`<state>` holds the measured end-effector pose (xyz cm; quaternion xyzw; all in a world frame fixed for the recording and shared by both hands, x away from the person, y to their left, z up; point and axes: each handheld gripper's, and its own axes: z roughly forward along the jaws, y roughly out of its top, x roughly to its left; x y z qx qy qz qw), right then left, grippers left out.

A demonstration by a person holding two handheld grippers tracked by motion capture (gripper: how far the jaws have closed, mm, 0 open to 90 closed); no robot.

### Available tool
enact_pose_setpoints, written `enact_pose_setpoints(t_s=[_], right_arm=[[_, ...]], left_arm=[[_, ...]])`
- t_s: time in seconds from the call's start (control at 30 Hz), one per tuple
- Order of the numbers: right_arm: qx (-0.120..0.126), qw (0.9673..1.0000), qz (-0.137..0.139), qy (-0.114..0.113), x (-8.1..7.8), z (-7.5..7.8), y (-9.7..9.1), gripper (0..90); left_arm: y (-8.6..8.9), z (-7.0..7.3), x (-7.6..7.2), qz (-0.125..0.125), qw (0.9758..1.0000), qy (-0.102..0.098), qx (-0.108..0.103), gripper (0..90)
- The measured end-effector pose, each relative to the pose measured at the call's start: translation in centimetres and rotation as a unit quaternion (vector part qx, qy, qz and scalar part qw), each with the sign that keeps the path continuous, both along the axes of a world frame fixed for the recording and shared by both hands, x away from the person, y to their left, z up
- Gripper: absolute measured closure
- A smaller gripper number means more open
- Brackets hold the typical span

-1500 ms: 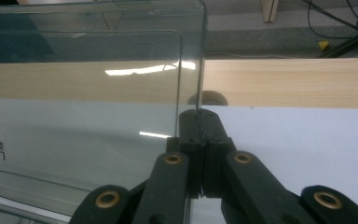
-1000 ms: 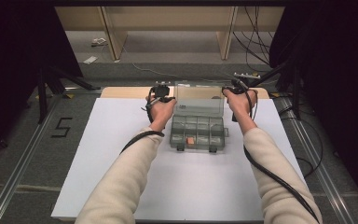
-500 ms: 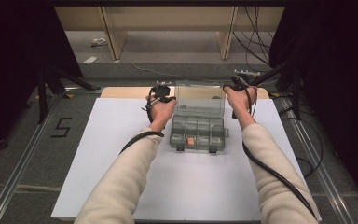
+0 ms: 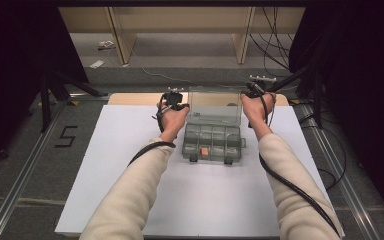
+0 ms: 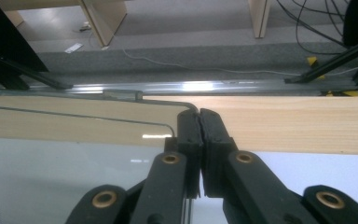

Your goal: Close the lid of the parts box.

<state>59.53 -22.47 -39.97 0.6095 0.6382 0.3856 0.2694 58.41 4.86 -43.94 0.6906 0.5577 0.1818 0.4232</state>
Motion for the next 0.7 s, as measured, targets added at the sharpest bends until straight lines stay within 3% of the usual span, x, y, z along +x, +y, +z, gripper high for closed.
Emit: enact_pose_setpoints(t_s=[0.23, 0.37, 0.47, 0.57, 0.7], right_arm=[[0.001, 1.0000, -0.003, -0.008, -0.6, 0.2, 0.0, 88.9], [0.001, 0.9999, 0.000, -0.013, -1.0, 0.3, -0.1, 89.0], [0.002, 0.9998, 0.002, -0.019, -1.3, 0.4, -0.2, 89.0], [0.004, 0.9996, 0.006, -0.027, -1.7, 0.5, -0.2, 89.0], [0.006, 0.9994, 0.009, -0.033, -2.1, 0.5, -0.3, 89.0]], left_arm=[[0.4, 0.3, 0.4, -0.019, 0.9997, 0.002, -0.011, 86.0], [0.5, 1.3, 1.0, -0.020, 0.9995, -0.018, -0.014, 68.7], [0.6, 2.4, 1.4, -0.018, 0.9992, -0.036, -0.009, 60.7], [0.7, 3.2, 1.6, -0.016, 0.9983, -0.054, -0.016, 60.2], [1.0, 3.6, 1.8, -0.015, 0.9979, -0.060, -0.019, 65.9]])
